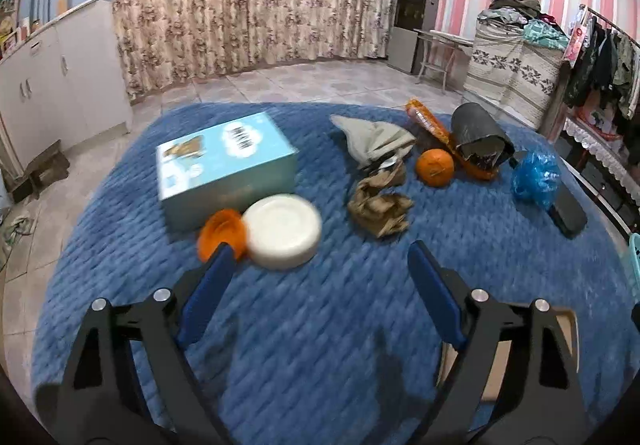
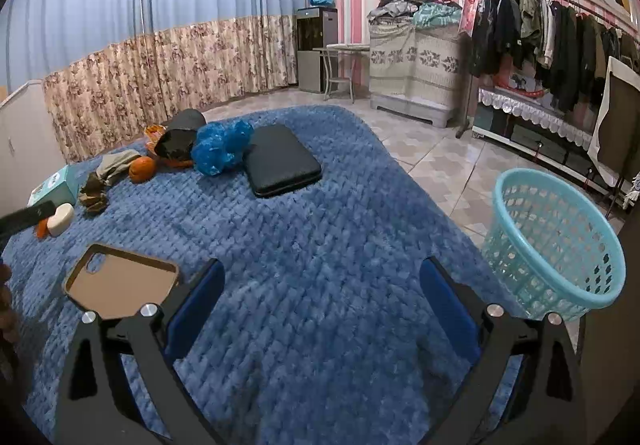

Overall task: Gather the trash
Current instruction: 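Pull both open grippers back over the rug, then grasp the brown stocking cloth with the left gripper while the right gripper reaches the blue plastic bag, then carry the brown cloth with the left gripper over the wastebasket while the right gripper carries the blue bag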

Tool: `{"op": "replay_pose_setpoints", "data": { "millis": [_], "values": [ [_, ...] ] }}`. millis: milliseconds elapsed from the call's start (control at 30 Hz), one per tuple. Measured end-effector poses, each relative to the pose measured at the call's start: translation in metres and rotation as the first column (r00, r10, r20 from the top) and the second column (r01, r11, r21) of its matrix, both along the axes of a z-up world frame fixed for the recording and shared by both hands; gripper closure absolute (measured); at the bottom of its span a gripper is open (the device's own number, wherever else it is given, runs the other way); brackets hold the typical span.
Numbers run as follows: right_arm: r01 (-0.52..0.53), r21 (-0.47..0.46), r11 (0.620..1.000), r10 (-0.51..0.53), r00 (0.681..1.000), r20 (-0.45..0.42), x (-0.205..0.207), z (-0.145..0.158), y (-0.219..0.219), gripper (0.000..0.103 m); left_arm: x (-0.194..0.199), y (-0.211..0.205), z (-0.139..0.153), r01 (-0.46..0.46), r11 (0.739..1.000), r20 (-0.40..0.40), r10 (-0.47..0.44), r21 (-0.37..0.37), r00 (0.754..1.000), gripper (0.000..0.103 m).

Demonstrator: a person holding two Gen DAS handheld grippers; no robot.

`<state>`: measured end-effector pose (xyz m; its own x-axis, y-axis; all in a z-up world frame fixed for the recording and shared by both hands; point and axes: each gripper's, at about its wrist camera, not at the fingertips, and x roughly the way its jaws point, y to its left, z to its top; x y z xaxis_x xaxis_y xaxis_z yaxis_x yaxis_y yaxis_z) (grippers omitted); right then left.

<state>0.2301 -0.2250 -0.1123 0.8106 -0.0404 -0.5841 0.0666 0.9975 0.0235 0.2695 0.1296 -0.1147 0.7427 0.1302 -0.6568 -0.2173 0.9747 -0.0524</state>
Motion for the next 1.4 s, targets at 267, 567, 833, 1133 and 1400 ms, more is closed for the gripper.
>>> {"op": "replay_pose_setpoints", "data": {
  "millis": [267,567,833,1133,1400],
  "values": [
    [-0.002,-0.013,1.000,0.002,1.000,-0.010,0.018,-0.002,-0.001,0.007,0.053,-0.027,-0.010,0.044,0.999,-0.039,-0.045,-0.005,0.998,0.037],
    [-0.026,-0.032,0.999,0.026,1.000,0.001,0.053,0.006,0.006,0.007,0.092,-0.031,-0.036,0.053,0.999,-0.146,-0.053,-0.002,0.988,0.053],
    [-0.080,-0.017,0.997,0.080,0.997,-0.008,0.095,0.008,0.027,0.007,0.067,-0.027,-0.029,0.053,0.998,-0.124,-0.058,-0.043,0.991,0.060],
    [-0.160,-0.024,0.987,0.160,0.987,-0.033,0.150,0.001,0.068,0.007,0.032,-0.015,-0.017,-0.016,0.999,0.009,0.015,0.041,1.000,0.060],
    [-0.227,-0.040,0.973,0.223,0.971,-0.081,0.191,-0.011,0.099,0.018,0.036,0.007,-0.024,-0.066,0.998,-0.007,0.065,-0.021,0.998,0.060]
  ]
}}
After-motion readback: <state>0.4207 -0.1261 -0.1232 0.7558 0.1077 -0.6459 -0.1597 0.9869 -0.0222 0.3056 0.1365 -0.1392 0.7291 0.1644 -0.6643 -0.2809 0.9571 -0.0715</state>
